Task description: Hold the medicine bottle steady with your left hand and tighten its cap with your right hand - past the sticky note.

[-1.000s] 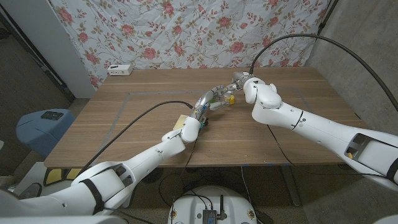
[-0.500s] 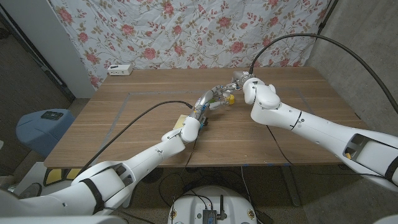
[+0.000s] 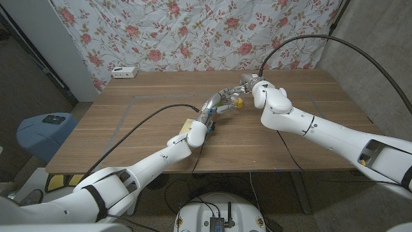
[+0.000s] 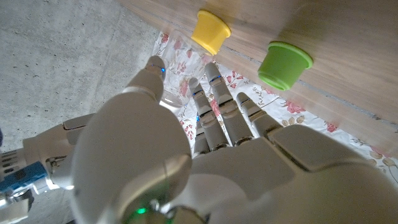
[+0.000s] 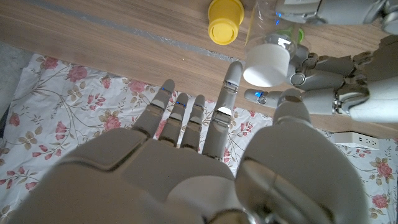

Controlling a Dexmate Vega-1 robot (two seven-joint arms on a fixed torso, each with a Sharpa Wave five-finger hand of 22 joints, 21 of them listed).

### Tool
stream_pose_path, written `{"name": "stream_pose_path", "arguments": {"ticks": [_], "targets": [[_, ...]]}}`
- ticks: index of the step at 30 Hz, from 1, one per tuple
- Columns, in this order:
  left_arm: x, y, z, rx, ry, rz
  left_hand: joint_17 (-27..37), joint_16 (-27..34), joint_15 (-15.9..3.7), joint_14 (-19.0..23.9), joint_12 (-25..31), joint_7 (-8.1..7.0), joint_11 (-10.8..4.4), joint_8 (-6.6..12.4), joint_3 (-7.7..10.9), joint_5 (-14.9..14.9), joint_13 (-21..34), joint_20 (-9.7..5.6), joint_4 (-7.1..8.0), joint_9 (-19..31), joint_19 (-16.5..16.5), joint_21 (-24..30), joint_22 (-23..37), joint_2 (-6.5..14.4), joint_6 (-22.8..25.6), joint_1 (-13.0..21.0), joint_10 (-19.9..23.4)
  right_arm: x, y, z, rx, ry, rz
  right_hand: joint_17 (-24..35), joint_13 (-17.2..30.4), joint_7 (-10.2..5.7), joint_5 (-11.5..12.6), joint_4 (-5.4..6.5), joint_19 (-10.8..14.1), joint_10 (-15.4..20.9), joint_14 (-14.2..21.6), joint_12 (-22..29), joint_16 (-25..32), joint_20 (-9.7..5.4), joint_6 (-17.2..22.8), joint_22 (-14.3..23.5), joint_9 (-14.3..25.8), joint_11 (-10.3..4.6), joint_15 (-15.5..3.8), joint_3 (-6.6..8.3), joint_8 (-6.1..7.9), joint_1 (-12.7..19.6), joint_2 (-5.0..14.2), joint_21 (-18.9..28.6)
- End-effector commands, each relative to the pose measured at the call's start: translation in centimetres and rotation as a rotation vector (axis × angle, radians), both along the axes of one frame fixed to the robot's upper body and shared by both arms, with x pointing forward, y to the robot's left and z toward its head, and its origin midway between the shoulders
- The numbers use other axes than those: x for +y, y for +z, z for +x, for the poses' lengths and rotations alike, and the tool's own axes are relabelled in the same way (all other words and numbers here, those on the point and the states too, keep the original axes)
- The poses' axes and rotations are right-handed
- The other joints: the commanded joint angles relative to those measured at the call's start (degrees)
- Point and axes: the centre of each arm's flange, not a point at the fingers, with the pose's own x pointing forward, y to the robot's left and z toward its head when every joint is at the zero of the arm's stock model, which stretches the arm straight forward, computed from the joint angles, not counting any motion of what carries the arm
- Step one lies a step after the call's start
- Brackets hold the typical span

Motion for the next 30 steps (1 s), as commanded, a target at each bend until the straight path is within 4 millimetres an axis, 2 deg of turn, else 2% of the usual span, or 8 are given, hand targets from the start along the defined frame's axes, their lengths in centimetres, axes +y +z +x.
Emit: {"name": "stream_pose_path", "arguments": {"ticks": [1, 5, 10, 11, 16, 20, 25, 30], "targets": [[0.1, -0.2, -0.3, -0.002, 0.003, -0.003, 0.05, 0.18, -5.15, 0.22, 0.19, -0.05, -1.95, -0.19, 0.31, 0.42, 0.13, -7.48, -0.06, 0.12, -0.15, -0.03, 0.13, 0.52, -0.20, 0.31, 2.30, -0.4, 0.0, -0.6, -0.002, 0.018, 0.015, 0.26, 0.08, 0.35, 0.19, -0.03, -0.60, -1.47, -0.48, -0.35, -0.41, 0.15, -2.61, 0.16, 0.52, 0.56, 0.66, -0.50, -1.09, -1.09, 0.05, -0.10], [0.3, -0.3, -0.4, 0.001, 0.006, -0.009, 0.04, 0.15, -5.10, 0.15, 0.20, -0.07, -1.75, -0.19, 0.27, 0.40, 0.13, -7.51, -0.04, 0.12, -0.22, -0.06, 0.13, 0.46, -0.21, 0.25, 2.33, -0.8, 0.0, -0.9, -0.015, 0.033, 0.043, 0.19, 0.12, 0.72, 0.23, -0.17, -1.04, -2.04, -1.04, -0.38, -0.70, 0.61, -6.28, 0.13, 0.80, 0.84, 0.36, -0.65, -2.63, -1.51, 0.04, -0.17], [0.5, -0.3, -0.6, -0.001, 0.010, -0.008, 0.03, 0.13, -5.19, 0.06, 0.21, -0.12, -1.75, -0.17, 0.25, 0.40, 0.14, -7.49, -0.05, 0.12, -0.25, -0.06, 0.13, 0.42, -0.17, 0.25, 2.35, -1.3, 0.0, -1.0, -0.030, 0.042, 0.074, 0.12, 0.19, 1.15, 0.31, -0.28, -1.47, -3.11, -1.82, -0.44, -1.00, 0.76, -9.23, 0.11, 1.17, 1.62, 0.55, -0.72, -3.70, -1.96, 0.23, -0.22], [0.5, -0.3, -0.6, -0.001, 0.012, -0.008, 0.04, 0.15, -5.15, 0.09, 0.22, -0.10, -1.71, -0.18, 0.25, 0.40, 0.14, -7.50, 0.00, 0.12, -0.25, -0.06, 0.13, 0.44, -0.20, 0.19, 2.37, -1.5, 0.0, -1.1, -0.033, 0.048, 0.083, 0.11, 0.20, 1.27, 0.32, -0.31, -1.53, -3.08, -1.92, -0.38, -1.03, 0.74, -9.55, 0.11, 1.23, 2.08, 0.54, -0.73, -3.79, -2.00, 0.26, -0.22], [0.6, -0.4, -0.6, 0.004, 0.013, -0.012, 0.05, 0.17, -5.16, 0.10, 0.18, -0.10, -1.78, -0.19, 0.25, 0.40, 0.14, -7.43, 0.05, 0.12, -0.28, -0.07, 0.13, 0.49, -0.24, 0.13, 2.28, -2.0, 0.0, -1.2, -0.042, 0.067, 0.124, 0.09, 0.23, 1.51, 0.35, -0.38, -1.75, -3.34, -2.12, -0.36, -1.09, 0.87, -10.61, 0.10, 1.32, 2.20, 0.63, -0.73, -4.12, -2.12, 0.35, -0.26], [0.7, -0.3, -0.7, 0.003, 0.013, -0.014, 0.01, 0.09, -5.17, -0.07, 0.09, -0.03, -1.73, -0.21, 0.25, 0.41, 0.14, -7.25, 0.07, 0.12, -0.36, -0.08, 0.13, 0.46, -0.31, 0.06, 2.03, -2.5, -0.1, -1.1, -0.045, 0.080, 0.162, 0.06, 0.26, 1.20, 0.41, -0.52, -2.47, -3.82, -3.02, -0.36, -1.36, 0.95, -12.45, 0.10, 1.28, 2.85, 1.02, -0.69, -4.70, -2.22, 0.53, -0.43], [0.8, -0.2, -0.8, 0.006, 0.008, -0.020, -0.03, 0.01, -5.10, -0.28, 0.10, -0.07, -1.85, -0.24, 0.36, 0.45, 0.15, -7.08, 0.18, 0.12, -0.49, -0.11, 0.13, 0.58, -0.43, -0.08, 2.01, -3.2, -0.2, -1.1, -0.052, 0.104, 0.210, 0.04, 0.31, 0.41, 0.50, -0.75, -2.86, -4.73, -4.07, -0.42, -1.55, 1.04, -15.46, 0.10, 1.18, 3.14, 1.71, -0.57, -5.42, -2.23, 0.88, -0.35], [1.0, -0.2, -0.6, 0.045, -0.033, -0.048, -0.06, -0.15, -5.29, -1.04, -0.21, -0.50, -1.77, -0.56, 0.14, 0.39, 0.17, -6.77, -0.13, 0.12, -0.86, -0.20, 0.14, -0.02, -1.51, 0.05, 1.09, -3.8, -0.3, -1.0, -0.054, 0.122, 0.257, 0.02, 0.34, 0.35, 0.54, -0.97, -3.06, -5.03, -4.63, -0.32, -1.58, 1.07, -18.43, 0.10, 1.07, 3.27, 2.10, -0.53, -5.91, -2.24, 0.99, -0.30]]}}
